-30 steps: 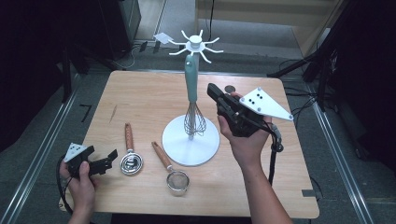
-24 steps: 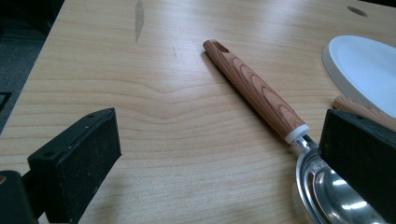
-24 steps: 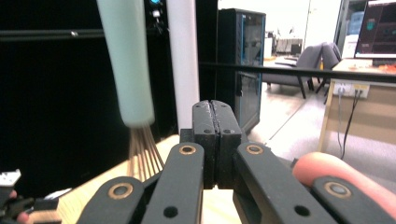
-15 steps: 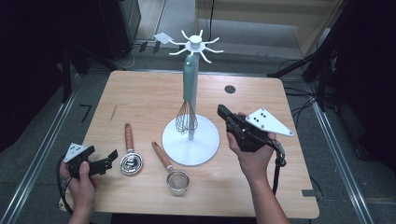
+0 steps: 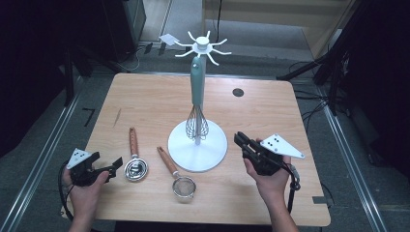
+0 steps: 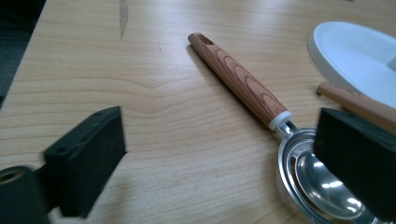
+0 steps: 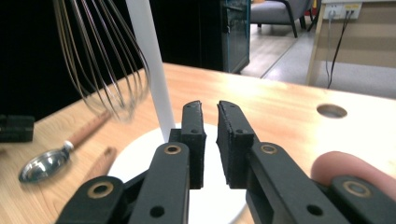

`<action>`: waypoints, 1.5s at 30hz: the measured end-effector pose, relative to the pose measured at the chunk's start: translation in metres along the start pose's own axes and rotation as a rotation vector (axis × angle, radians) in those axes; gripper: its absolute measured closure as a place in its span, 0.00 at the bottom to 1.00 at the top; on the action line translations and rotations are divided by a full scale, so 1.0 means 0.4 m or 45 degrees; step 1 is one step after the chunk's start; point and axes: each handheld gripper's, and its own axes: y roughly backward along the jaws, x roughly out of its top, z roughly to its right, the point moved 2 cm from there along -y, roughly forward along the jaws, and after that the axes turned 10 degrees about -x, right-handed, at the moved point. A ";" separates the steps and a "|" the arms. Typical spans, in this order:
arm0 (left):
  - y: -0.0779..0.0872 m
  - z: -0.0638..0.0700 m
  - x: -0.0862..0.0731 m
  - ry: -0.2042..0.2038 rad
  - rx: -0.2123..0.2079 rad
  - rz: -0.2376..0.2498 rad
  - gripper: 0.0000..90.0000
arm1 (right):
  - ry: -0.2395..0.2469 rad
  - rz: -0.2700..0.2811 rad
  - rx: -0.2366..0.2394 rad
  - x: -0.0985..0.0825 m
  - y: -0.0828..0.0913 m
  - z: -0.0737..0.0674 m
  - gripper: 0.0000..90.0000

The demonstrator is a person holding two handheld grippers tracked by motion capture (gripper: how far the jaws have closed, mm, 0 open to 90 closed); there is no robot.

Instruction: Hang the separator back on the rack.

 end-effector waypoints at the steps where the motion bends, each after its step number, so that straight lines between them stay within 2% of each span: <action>1: 0.002 0.004 0.000 0.010 0.004 -0.003 0.14 | -0.007 -0.008 0.000 -0.013 0.003 0.004 0.89; 3: 0.005 0.016 -0.001 0.015 -0.012 -0.005 0.17 | -0.026 -0.030 0.007 -0.039 0.009 0.012 0.87; 7: 0.012 0.053 0.002 -0.037 -0.045 0.019 0.30 | -0.033 -0.083 -0.006 -0.089 0.017 0.026 0.80; 8: 0.013 0.063 0.003 -0.047 -0.062 0.022 0.37 | -0.035 -0.094 -0.011 -0.100 0.020 0.026 0.80; 10: 0.014 0.084 0.004 -0.071 -0.062 0.023 0.47 | -0.059 -0.115 -0.003 -0.121 0.025 0.024 0.79; 14: 0.010 0.126 0.005 -0.073 -0.108 0.012 0.68 | -0.103 -0.161 -0.003 -0.154 0.032 0.007 0.77; 17: 0.000 0.162 0.003 -0.092 -0.159 -0.025 0.83 | -0.107 -0.196 0.001 -0.174 0.031 -0.011 0.76; 18: 0.000 0.162 0.003 -0.092 -0.159 -0.025 0.86 | -0.098 -0.201 0.003 -0.178 0.029 -0.016 0.75; 19: -0.008 0.185 0.000 -0.098 -0.192 -0.040 0.89 | -0.095 -0.206 0.005 -0.179 0.026 -0.023 0.74; 23: -0.019 0.223 -0.008 -0.118 -0.233 -0.055 1.00 | -0.084 -0.218 0.018 -0.184 0.019 -0.043 0.73; 26: -0.027 0.245 -0.010 -0.131 -0.265 -0.066 1.00 | -0.089 -0.242 0.031 -0.192 0.015 -0.056 0.71; 29: -0.044 0.269 -0.019 -0.141 -0.318 -0.113 1.00 | -0.087 -0.261 0.049 -0.199 0.008 -0.067 0.70; 32: -0.067 0.308 -0.030 -0.160 -0.366 -0.150 1.00 | -0.083 -0.283 0.075 -0.205 0.002 -0.080 0.70; 39: -0.104 0.368 -0.052 -0.216 -0.414 -0.221 1.00 | -0.059 -0.313 0.114 -0.218 -0.011 -0.107 0.70; 45: -0.114 0.395 -0.066 -0.234 -0.436 -0.263 1.00 | -0.047 -0.336 0.126 -0.223 -0.016 -0.116 0.70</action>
